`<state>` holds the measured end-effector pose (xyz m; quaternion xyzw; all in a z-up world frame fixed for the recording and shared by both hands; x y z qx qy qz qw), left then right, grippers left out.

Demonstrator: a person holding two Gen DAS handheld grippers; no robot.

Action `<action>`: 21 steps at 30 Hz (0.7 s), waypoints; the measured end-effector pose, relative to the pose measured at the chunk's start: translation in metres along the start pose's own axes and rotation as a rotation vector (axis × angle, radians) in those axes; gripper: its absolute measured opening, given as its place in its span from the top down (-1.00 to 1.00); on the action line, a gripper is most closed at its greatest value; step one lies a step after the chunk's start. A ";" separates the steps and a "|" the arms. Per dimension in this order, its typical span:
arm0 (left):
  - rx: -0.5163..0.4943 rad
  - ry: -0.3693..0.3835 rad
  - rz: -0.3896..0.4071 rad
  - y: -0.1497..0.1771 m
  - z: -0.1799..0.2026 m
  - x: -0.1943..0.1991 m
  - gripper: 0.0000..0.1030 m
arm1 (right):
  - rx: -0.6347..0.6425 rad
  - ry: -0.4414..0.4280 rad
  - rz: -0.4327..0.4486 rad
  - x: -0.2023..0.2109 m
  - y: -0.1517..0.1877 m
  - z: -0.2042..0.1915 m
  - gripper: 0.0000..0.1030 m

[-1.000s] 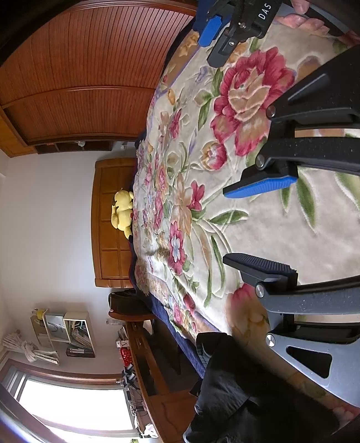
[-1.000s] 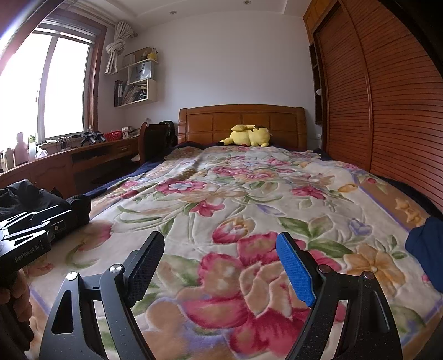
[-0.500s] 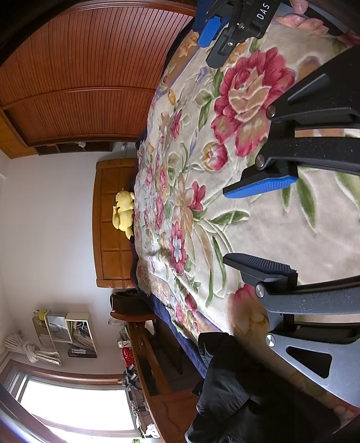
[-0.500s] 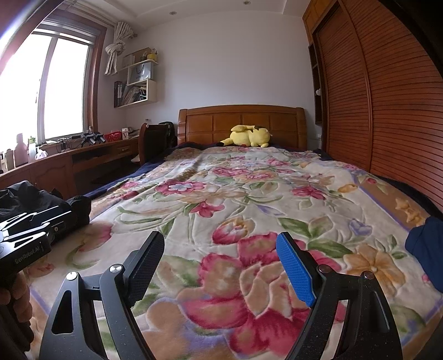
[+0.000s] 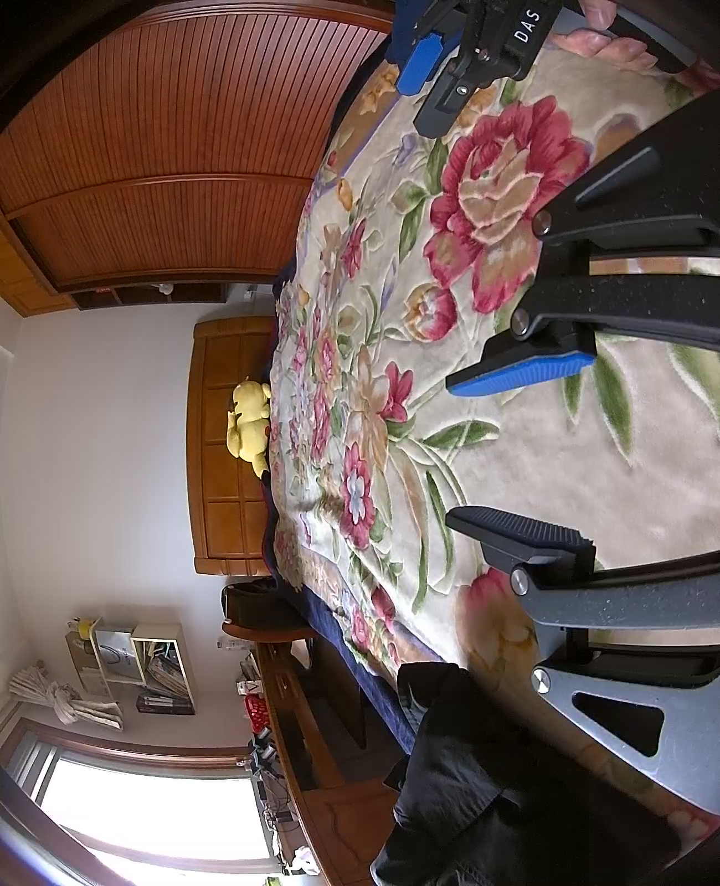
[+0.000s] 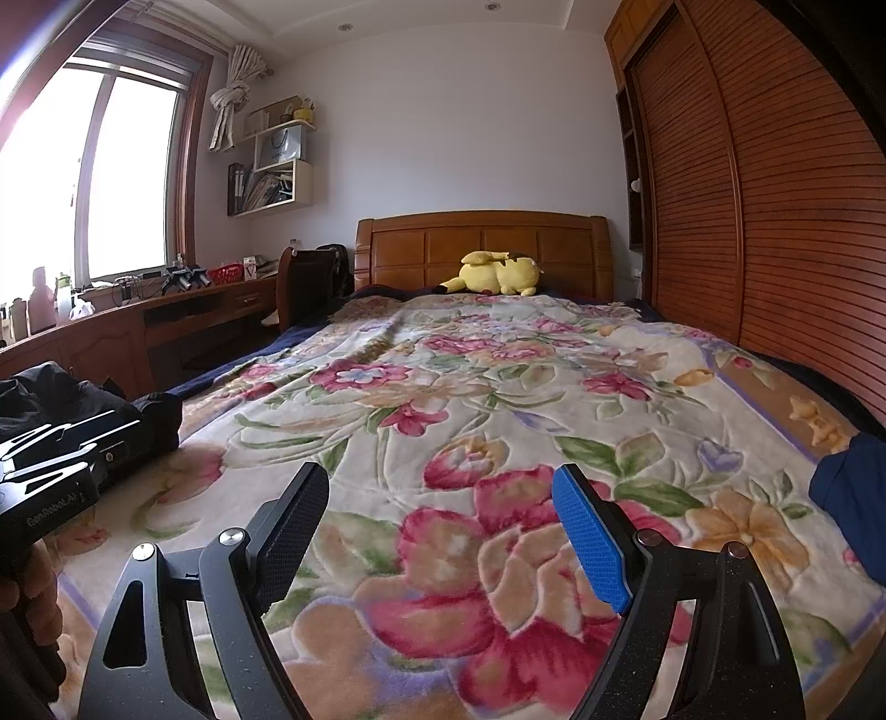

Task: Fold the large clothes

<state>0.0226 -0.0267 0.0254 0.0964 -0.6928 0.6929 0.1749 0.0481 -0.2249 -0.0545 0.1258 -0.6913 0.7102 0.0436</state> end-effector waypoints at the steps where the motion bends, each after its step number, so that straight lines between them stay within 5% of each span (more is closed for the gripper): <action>1: 0.000 -0.001 0.000 0.000 0.000 0.000 0.18 | 0.000 -0.001 0.000 0.000 0.000 0.000 -0.64; 21: 0.000 -0.001 0.002 0.000 0.000 0.000 0.18 | 0.001 -0.007 -0.001 -0.001 -0.001 0.001 -0.64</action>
Point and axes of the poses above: each gripper's, at about its wrist camera, not at the fingertips, and x roughly against the way its jaws point, z to its right, y to its underside, the point moved 1 cm from there along -x, roughly the way its jaws point, and after that the axes turned 4 degrees about y, right-handed, at the moved point
